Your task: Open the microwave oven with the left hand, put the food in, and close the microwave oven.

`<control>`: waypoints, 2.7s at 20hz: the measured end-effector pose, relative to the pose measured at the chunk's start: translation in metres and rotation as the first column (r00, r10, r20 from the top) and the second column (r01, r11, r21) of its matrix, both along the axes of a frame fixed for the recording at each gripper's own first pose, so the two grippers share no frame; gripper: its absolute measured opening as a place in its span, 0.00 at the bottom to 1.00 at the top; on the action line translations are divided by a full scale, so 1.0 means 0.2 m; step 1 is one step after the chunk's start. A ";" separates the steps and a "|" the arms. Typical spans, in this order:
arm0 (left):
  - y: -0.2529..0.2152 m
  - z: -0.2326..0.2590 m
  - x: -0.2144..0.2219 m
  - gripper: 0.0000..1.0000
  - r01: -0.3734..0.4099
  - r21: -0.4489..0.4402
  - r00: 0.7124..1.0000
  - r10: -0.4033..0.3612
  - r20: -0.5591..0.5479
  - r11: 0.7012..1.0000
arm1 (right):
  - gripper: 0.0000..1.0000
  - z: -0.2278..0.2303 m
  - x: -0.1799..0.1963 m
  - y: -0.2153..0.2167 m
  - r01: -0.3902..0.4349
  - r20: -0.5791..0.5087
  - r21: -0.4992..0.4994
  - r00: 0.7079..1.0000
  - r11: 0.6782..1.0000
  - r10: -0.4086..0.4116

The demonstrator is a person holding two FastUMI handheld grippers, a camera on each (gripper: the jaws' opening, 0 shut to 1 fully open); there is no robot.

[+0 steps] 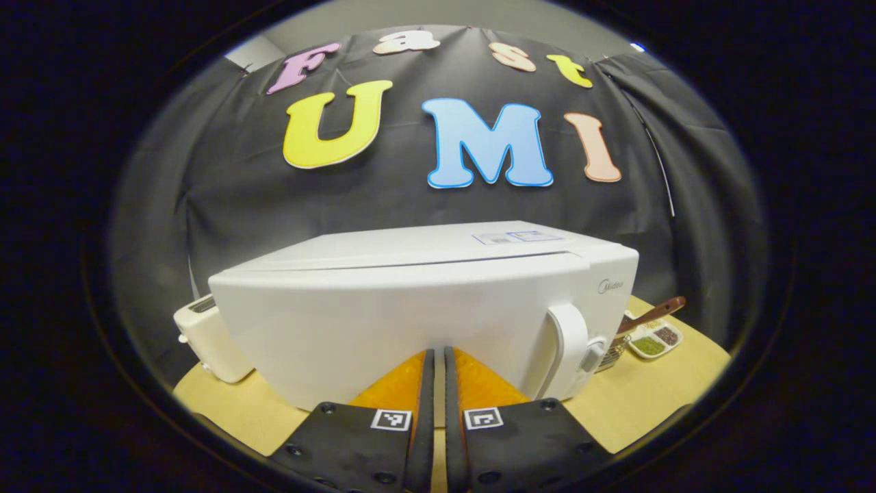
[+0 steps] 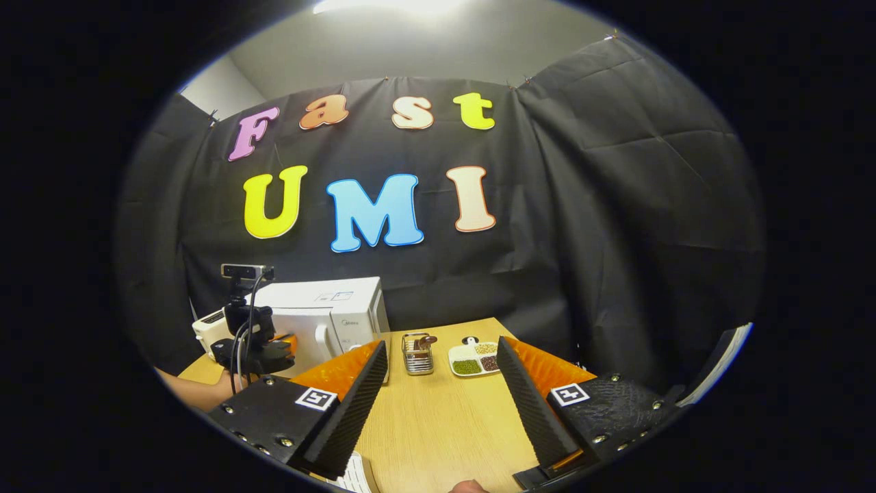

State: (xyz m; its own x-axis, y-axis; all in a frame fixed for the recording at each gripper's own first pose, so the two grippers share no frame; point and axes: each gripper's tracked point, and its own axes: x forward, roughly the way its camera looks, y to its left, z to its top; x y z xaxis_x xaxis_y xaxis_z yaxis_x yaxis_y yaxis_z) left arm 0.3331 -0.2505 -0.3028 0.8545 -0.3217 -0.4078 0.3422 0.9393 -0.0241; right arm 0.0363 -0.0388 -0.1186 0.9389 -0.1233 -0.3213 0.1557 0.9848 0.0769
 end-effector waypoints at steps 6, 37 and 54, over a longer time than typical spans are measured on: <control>0.08 0.40 -0.23 0.14 -0.011 -0.067 0.993 0.018 0.114 0.998 | 0.98 0.00 -0.03 0.05 -0.121 0.029 0.029 0.992 0.992 0.120; 1.07 1.54 -1.71 0.97 -0.162 -0.144 0.891 0.208 0.403 0.976 | 0.98 0.45 -0.25 0.50 -0.305 0.209 -0.009 0.931 0.952 0.300; 1.24 1.60 -1.79 0.97 -0.197 -0.163 0.868 0.249 0.429 0.967 | 0.97 0.56 -0.29 0.66 -0.336 0.269 -0.048 0.902 0.940 0.337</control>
